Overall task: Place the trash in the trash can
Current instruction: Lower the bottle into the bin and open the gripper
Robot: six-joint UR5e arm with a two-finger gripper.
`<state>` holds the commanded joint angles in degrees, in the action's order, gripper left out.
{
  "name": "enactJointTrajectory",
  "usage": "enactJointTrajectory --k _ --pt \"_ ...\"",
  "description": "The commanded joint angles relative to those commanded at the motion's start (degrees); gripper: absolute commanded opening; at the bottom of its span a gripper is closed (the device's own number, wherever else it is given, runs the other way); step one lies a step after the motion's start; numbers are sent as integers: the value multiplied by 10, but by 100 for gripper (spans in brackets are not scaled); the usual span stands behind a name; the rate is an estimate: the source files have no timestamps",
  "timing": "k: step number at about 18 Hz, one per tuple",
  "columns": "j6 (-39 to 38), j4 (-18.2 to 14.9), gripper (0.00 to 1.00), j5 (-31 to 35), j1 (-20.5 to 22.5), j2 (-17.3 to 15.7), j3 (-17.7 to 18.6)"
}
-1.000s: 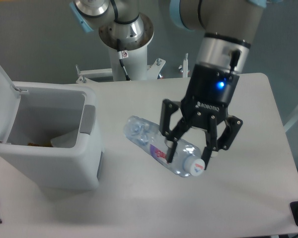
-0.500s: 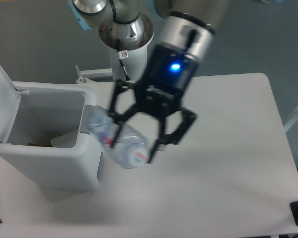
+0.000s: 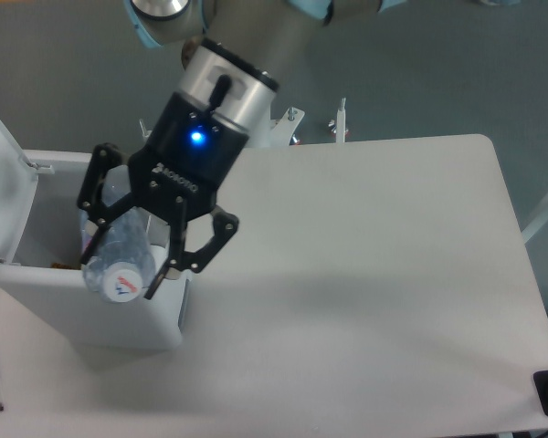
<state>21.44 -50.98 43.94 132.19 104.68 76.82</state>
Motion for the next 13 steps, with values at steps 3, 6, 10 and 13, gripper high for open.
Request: enactJointTrajectory --k 3,6,10,13 --pt "2 2 57 2 -5 2 7" --pt "6 3 60 6 -12 1 18" --pt "6 12 80 6 -13 2 19" --pt "6 13 84 7 -13 2 20"
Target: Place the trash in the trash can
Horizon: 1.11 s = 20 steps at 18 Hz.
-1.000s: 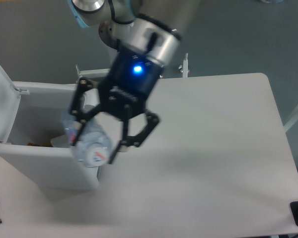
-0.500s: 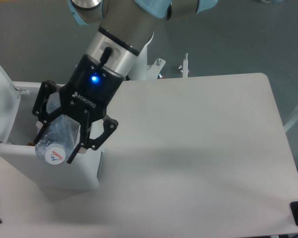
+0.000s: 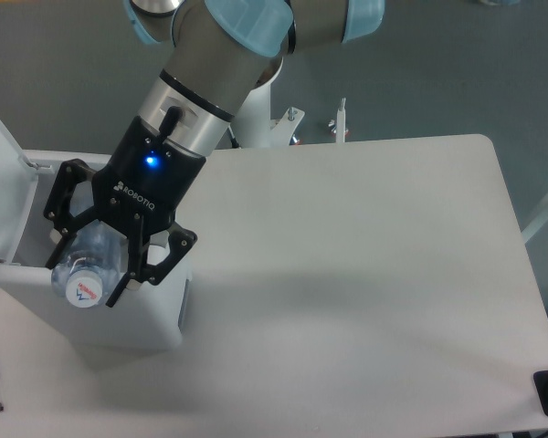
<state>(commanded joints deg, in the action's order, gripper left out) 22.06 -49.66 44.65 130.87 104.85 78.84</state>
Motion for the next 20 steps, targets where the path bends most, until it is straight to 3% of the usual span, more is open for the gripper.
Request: enactJointTrajectory --k 9,13,16,20 --pt "0 -1 91 2 8 1 -3" --pt "1 -1 92 49 23 5 -11" --pt "18 -2 99 59 41 20 -25" --pt "22 -5 100 72 89 35 -4"
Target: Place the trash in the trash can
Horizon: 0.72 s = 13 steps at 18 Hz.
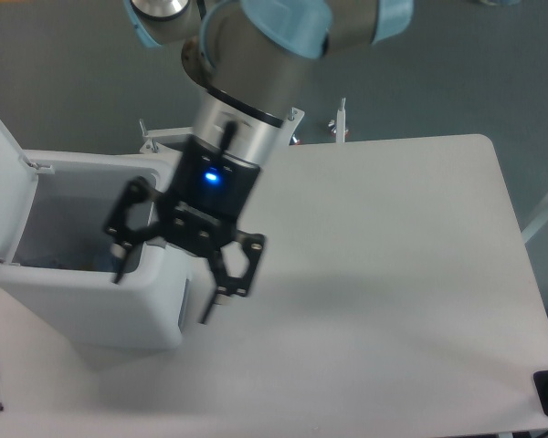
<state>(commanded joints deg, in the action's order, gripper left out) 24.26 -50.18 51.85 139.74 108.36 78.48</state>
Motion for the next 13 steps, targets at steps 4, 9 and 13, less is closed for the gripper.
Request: enactJointTrajectory --k 4,9,13 --pt "26 0 100 23 64 40 20" --pt "88 -1 100 47 106 72 15" --pt "155 -9 100 119 120 84 24"
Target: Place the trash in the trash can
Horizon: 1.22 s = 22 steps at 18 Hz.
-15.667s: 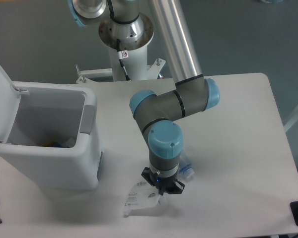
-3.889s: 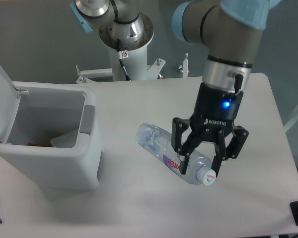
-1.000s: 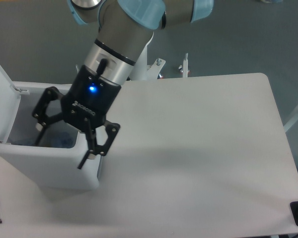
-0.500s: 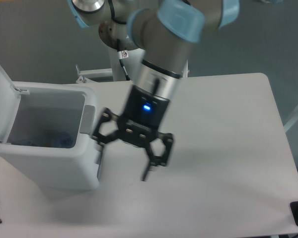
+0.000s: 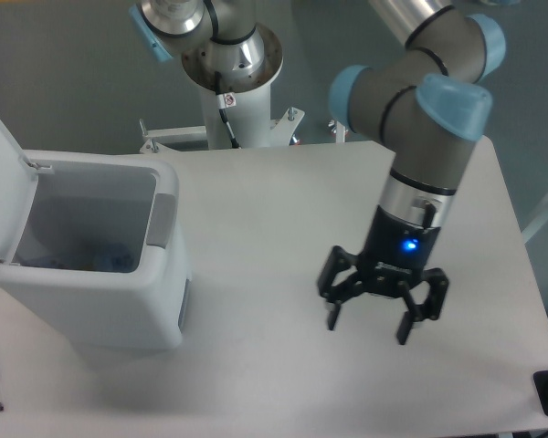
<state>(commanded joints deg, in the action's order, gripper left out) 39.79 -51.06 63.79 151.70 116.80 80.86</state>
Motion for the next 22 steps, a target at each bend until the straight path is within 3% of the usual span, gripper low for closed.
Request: enactJointTrajectory --k 2,7,11,13,16,20,22 --pt "57 -13 100 48 2 4 1" --pt "224 -89 100 125 15 1 -5" --pt "334 -107 100 178 16 -3 2" --pt "393 -132 100 213 17 -6 2" --pt "431 -142 100 286 12 -14 9" --pt "446 -151 100 295 15 -21 5" --pt "499 -169 100 295 18 -22 1"
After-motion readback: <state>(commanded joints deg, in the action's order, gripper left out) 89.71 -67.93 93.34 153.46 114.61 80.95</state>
